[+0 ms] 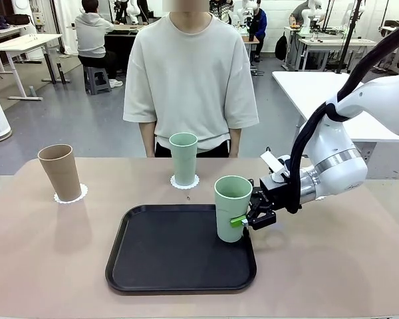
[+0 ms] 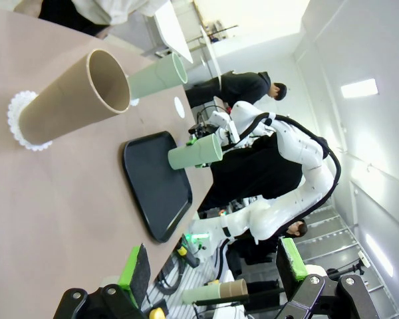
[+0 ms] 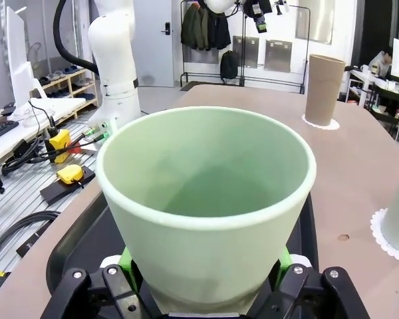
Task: Place coasters on the table and set cups on them.
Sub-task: Take one Reusable plastic cup from the Flat Tray and place it on a coaster set by the human.
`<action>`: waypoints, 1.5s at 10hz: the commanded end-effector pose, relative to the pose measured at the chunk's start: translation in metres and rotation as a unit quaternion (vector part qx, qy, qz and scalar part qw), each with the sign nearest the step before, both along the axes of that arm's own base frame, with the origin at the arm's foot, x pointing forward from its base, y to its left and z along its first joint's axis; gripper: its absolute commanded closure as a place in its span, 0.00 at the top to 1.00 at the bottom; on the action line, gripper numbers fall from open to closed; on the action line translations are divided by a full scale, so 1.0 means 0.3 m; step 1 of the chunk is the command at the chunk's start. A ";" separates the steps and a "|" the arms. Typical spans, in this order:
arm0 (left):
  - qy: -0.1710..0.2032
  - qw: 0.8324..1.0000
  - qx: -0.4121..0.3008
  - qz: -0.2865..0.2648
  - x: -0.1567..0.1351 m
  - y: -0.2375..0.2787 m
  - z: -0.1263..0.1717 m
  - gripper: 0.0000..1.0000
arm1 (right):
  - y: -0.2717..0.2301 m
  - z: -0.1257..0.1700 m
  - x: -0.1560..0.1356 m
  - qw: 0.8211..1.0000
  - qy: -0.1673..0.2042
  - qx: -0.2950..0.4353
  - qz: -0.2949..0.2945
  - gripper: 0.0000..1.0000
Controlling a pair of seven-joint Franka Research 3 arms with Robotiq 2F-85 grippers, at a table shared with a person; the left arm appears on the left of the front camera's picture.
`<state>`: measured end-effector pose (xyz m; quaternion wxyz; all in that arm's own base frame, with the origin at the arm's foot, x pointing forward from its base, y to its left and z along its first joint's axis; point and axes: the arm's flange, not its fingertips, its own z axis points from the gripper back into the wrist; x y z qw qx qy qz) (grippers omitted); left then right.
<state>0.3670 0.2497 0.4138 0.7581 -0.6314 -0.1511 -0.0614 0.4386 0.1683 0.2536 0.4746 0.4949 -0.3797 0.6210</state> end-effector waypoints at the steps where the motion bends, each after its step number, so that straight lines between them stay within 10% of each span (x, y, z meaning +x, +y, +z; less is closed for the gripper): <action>1: 0.002 1.000 0.000 0.004 -0.001 0.002 0.006 1.00 | 0.003 0.008 0.009 1.000 0.012 0.006 -0.013 0.26; 5: 0.002 1.000 0.000 0.004 -0.001 0.002 0.006 1.00 | -0.104 0.282 0.003 0.995 0.079 -0.030 -0.045 0.26; 9: 0.002 1.000 0.000 0.004 -0.001 0.002 0.006 1.00 | -0.229 0.591 -0.031 0.994 0.051 -0.035 -0.092 0.26; 15: 0.002 1.000 0.000 0.004 -0.001 0.002 0.006 1.00 | -0.265 0.669 -0.017 0.994 0.026 -0.027 -0.105 0.26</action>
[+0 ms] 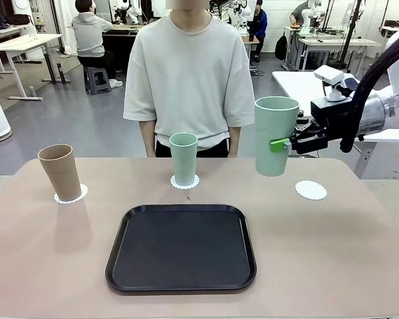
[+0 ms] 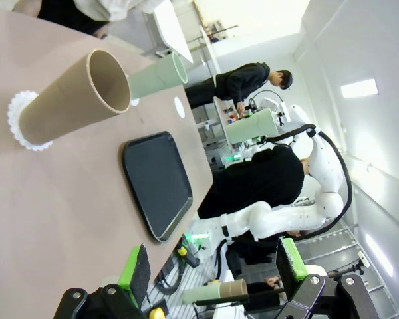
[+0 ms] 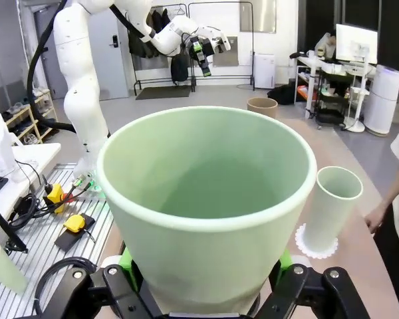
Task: Place coasters on the table and set cups on them.
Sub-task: Take one Reusable plastic cup from the Flat Tray and place it on a coaster set by the human.
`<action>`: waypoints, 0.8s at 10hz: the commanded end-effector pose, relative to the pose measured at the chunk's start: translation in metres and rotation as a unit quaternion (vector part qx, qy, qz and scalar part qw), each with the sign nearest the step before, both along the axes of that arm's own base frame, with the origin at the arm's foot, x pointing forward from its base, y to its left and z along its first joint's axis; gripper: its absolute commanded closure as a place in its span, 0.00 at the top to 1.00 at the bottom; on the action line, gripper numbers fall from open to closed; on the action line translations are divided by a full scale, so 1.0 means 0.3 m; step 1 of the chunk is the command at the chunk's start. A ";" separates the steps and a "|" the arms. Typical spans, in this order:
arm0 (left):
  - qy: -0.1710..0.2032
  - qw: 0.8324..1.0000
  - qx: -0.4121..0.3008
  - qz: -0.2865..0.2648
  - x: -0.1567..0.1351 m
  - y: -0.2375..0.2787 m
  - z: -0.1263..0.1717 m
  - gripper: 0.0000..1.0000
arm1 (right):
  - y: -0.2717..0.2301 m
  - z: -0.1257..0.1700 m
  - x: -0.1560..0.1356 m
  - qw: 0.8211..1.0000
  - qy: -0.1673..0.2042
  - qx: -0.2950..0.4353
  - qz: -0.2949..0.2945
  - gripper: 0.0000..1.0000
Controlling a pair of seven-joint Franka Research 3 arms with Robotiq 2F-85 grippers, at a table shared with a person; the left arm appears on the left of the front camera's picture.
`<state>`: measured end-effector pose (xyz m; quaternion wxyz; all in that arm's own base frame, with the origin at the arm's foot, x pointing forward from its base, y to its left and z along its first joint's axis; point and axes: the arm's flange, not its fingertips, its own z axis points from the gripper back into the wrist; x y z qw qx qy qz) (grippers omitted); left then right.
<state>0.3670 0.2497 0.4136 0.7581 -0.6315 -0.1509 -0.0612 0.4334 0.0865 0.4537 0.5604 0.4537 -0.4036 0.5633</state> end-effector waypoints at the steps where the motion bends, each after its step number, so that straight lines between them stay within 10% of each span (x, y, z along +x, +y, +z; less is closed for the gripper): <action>1: 0.002 1.000 0.000 0.004 -0.001 0.002 0.007 1.00 | 0.008 0.002 0.000 1.000 0.003 -0.001 0.003 0.26; 2: 0.002 1.000 0.000 0.004 -0.001 0.002 0.007 1.00 | 0.008 0.002 0.000 1.000 0.003 -0.001 0.003 0.26; 3: 0.002 1.000 0.000 0.004 -0.001 0.002 0.007 1.00 | 0.003 0.000 -0.001 1.000 0.000 0.000 0.001 0.85; 8: 0.002 1.000 0.000 0.004 -0.001 0.002 0.007 1.00 | -0.520 -0.033 0.328 0.995 -0.011 0.031 -0.097 0.85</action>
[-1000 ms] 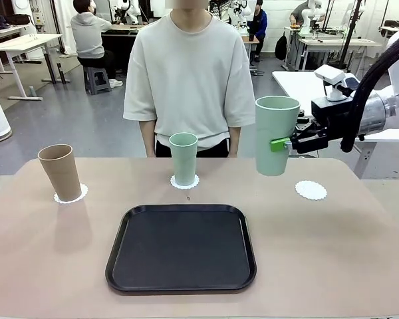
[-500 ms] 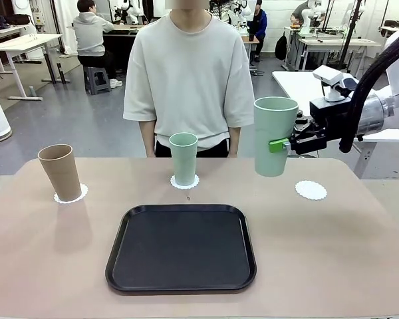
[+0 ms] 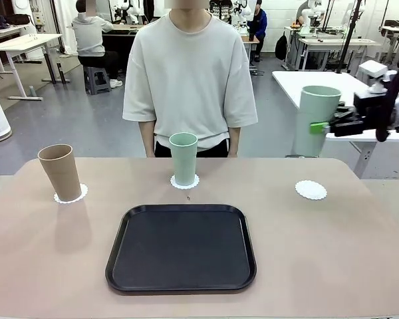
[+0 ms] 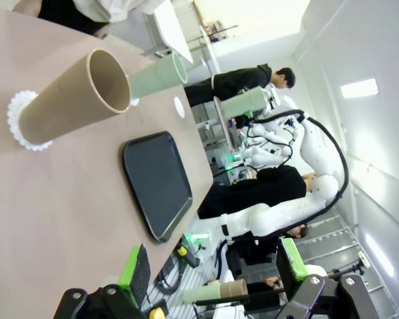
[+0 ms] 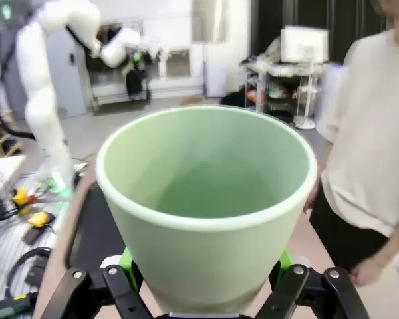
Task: Place coasters on the table and set cups on them.
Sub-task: Take one Reusable plastic cup from the Flat Tray and place it on a coaster set by the human.
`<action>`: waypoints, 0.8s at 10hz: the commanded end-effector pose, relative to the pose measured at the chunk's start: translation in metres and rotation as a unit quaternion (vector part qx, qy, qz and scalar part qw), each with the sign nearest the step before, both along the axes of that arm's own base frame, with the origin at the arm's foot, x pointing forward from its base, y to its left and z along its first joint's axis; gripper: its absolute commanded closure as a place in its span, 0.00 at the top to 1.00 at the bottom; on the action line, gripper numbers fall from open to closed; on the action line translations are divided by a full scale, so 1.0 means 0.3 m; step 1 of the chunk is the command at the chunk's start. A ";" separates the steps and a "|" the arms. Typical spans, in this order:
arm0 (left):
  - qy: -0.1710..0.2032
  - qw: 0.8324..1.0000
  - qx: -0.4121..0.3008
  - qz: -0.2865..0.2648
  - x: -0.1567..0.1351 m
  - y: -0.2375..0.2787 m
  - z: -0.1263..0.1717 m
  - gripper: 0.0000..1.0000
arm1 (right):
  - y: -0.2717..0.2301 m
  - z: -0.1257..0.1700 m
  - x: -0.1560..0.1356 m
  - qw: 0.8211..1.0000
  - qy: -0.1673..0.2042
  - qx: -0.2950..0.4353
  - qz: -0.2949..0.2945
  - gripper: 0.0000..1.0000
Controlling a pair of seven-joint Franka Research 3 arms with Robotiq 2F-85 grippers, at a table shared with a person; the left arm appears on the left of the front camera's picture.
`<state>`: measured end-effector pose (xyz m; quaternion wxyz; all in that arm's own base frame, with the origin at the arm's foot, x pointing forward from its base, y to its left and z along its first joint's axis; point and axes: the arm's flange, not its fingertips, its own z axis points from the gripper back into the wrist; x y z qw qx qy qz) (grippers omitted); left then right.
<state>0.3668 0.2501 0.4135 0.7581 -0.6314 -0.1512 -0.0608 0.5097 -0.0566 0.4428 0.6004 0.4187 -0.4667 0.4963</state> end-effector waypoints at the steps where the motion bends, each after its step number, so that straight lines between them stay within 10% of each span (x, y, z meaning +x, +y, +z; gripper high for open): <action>1: 0.002 1.000 0.000 0.004 -0.001 0.000 0.007 1.00 | -0.125 -0.006 0.105 1.000 -0.006 0.011 -0.004 0.85; 8: 0.002 1.000 0.000 0.004 -0.001 0.000 0.007 1.00 | -0.260 -0.043 0.122 1.000 0.005 0.001 -0.018 0.85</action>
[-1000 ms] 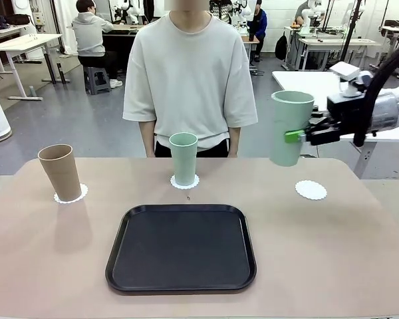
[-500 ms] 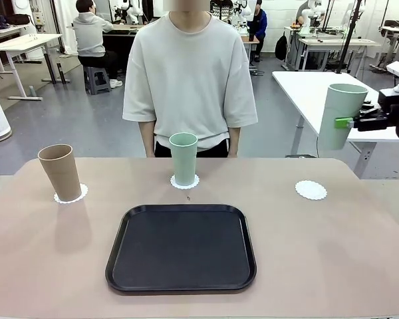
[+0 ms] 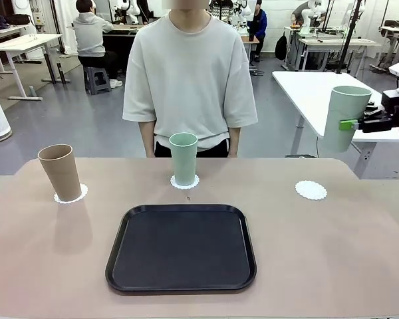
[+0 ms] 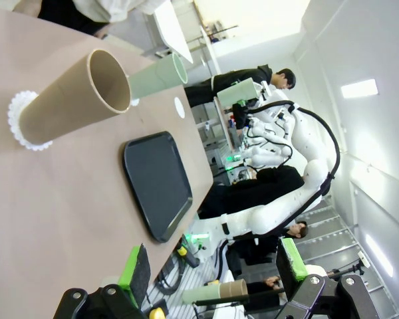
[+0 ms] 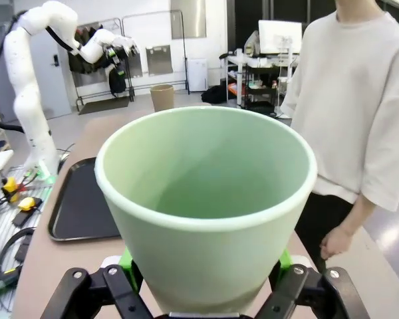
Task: Place coasters on the table and set cups on them.
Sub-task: Take one Reusable plastic cup from the Flat Tray and place it on a coaster set by the human.
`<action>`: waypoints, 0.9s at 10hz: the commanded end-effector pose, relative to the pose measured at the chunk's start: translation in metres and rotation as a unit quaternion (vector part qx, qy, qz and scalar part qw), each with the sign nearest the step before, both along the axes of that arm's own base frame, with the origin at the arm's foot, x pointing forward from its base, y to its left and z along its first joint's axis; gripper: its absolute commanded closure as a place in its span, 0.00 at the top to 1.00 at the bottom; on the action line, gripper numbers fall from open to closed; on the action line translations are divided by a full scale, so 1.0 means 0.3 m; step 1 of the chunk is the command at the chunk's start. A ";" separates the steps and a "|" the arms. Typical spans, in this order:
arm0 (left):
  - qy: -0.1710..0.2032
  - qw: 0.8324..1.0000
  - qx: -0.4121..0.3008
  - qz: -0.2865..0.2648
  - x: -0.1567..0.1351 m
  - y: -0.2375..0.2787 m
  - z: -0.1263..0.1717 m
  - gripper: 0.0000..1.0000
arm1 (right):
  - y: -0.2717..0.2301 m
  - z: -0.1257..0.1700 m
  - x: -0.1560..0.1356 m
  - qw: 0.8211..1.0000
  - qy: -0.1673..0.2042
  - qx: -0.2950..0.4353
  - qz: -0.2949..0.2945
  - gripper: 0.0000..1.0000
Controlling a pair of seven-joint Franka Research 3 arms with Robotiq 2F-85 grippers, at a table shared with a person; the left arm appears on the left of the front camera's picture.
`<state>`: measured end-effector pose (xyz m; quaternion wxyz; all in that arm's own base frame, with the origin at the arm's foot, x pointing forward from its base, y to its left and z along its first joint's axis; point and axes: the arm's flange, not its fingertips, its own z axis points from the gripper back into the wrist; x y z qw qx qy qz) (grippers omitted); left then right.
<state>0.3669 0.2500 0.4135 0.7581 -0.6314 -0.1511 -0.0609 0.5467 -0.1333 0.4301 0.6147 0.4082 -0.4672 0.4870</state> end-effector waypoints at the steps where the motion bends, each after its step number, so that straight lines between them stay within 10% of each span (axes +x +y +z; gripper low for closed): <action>1: 0.002 1.000 0.000 0.004 -0.001 0.001 0.007 1.00 | -0.004 0.000 -0.001 1.000 -0.001 0.009 0.000 0.85; 9: 0.002 1.000 0.000 0.004 -0.001 0.001 0.007 1.00 | 0.032 -0.159 0.107 0.996 -0.060 0.026 0.056 0.85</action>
